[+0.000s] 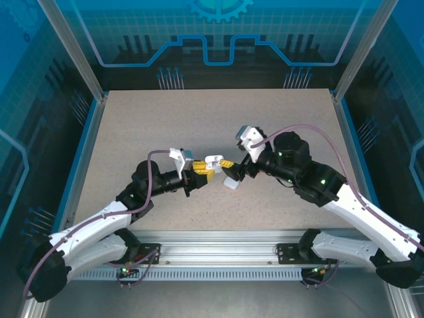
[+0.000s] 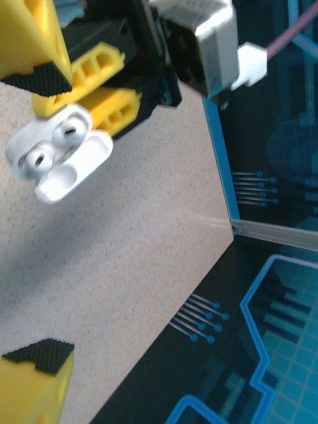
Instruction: Insert wireless bluetooth earbuds into charging case
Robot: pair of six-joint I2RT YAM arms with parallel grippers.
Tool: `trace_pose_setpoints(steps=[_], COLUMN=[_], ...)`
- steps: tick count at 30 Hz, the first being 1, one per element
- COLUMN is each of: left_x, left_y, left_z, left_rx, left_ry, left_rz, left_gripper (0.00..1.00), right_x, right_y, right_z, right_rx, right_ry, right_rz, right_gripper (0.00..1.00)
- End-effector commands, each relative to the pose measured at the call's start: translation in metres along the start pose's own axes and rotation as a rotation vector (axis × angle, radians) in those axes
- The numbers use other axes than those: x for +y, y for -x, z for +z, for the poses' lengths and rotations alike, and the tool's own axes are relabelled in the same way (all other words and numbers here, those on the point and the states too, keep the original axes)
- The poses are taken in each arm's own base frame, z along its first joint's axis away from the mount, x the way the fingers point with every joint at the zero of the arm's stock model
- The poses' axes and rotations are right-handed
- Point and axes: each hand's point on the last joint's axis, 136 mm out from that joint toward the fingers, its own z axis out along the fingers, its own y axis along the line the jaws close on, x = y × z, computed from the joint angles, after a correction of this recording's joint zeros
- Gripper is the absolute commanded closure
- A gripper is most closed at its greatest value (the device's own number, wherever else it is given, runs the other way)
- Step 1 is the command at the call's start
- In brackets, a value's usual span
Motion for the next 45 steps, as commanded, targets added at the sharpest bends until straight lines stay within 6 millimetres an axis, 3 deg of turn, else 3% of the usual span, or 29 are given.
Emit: trace_pose_setpoints(steps=[1,5,13,23,24,35,36,45], left_x=[-0.007,-0.006,-0.007,-0.016,-0.016,-0.016,-0.016,-0.017], left_y=[0.017,0.018,0.02,0.039,0.041,0.044,0.044,0.046], left_z=[-0.004,-0.006,-0.003,0.001,0.001,0.013,0.013,0.014], left_rx=[-0.063,-0.069,-0.1,-0.212,-0.222,-0.227,-0.226,-0.224], left_ry=[-0.01,0.004,-0.017,-0.081,-0.087,-0.118,-0.12,-0.119], left_rz=[0.067,0.087,0.102,0.137,0.139,0.137,0.139,0.153], left_gripper=[1.0,1.0,1.0,1.0,1.0,1.0,1.0,1.0], right_x=[-0.007,-0.017,-0.011,-0.039,-0.04,-0.032,-0.032,-0.018], right_y=[-0.015,-0.029,-0.042,-0.043,-0.053,-0.051,-0.042,-0.026], right_z=[-0.003,-0.005,-0.01,-0.023,-0.019,-0.008,-0.009,0.006], right_rx=[0.017,0.025,0.019,-0.086,-0.077,-0.05,-0.061,-0.025], right_ry=[0.008,-0.022,0.108,0.28,0.288,0.421,0.434,0.527], right_rz=[0.134,0.199,0.327,0.567,0.591,0.628,0.613,0.612], right_gripper=[0.0,0.0,0.0,0.0,0.0,0.0,0.0,0.0])
